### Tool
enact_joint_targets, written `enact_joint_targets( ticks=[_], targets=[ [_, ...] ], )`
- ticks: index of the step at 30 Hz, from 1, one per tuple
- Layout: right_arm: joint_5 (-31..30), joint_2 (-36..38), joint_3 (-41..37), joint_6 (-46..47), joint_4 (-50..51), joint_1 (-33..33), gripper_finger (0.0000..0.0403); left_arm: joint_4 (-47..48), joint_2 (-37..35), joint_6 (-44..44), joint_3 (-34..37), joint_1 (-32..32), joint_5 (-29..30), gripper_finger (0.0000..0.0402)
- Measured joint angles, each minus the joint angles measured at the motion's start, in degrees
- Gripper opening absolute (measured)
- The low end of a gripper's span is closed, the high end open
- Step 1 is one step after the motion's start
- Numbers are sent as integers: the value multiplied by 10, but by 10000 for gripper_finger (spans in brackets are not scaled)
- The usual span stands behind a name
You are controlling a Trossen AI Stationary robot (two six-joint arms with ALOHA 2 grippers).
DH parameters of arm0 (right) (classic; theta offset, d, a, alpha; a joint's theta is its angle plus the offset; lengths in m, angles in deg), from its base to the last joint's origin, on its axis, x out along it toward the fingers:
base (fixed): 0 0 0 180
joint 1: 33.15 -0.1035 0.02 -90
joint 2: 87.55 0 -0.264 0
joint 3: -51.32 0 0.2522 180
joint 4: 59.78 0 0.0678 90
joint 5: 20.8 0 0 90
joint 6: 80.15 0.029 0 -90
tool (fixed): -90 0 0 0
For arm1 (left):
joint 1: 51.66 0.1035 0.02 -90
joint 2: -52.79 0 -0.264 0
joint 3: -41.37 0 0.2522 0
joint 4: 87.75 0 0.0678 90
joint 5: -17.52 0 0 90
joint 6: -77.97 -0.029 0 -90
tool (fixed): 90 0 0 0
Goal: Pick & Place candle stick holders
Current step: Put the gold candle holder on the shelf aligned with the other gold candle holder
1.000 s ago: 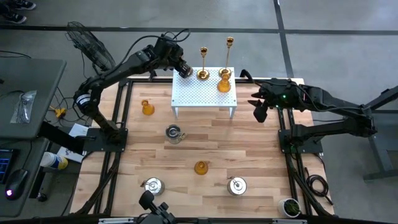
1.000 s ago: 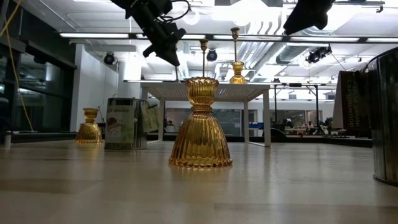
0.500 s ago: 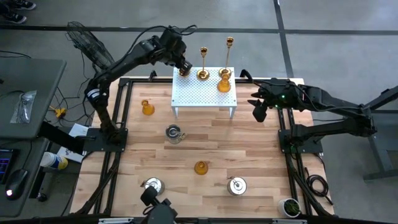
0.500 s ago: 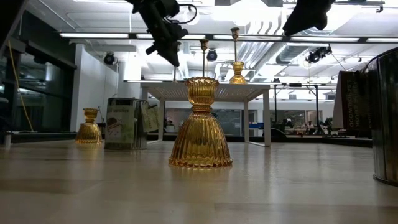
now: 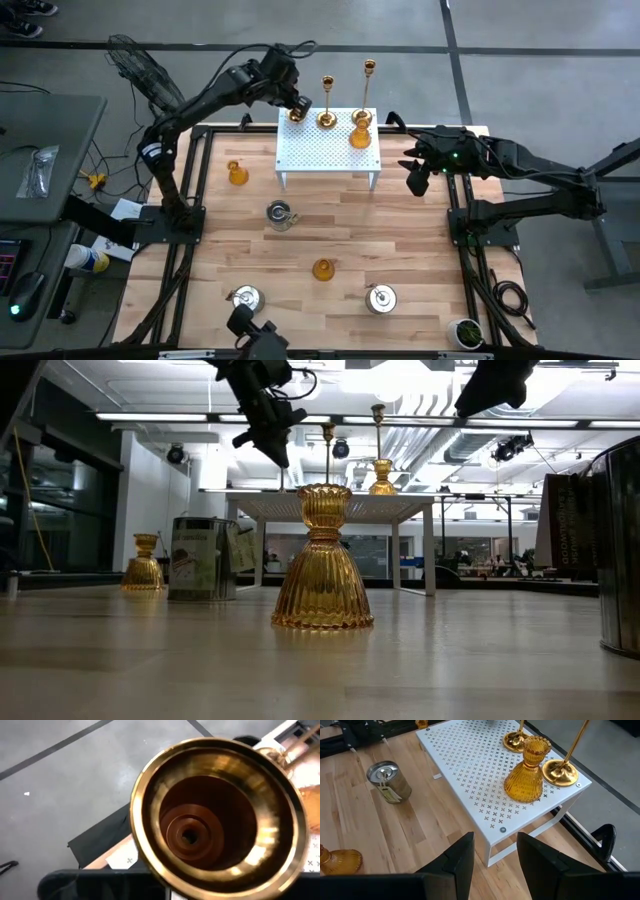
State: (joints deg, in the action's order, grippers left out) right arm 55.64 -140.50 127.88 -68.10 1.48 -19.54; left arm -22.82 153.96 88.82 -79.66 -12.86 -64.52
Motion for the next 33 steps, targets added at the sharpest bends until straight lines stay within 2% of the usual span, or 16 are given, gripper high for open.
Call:
enact_joint_targets(
  ticks=[12, 21, 33],
  targets=[
    [0, 0, 0, -3, 0, 0, 140, 12, 5, 17, 0, -14, 33, 8],
    [0, 0, 0, -3, 0, 0, 140, 14, 24, 32, 1, -14, 17, 8],
    [0, 0, 0, -3, 4, 0, 140, 11, 29, 32, 0, -17, 31, 8]
  ],
)
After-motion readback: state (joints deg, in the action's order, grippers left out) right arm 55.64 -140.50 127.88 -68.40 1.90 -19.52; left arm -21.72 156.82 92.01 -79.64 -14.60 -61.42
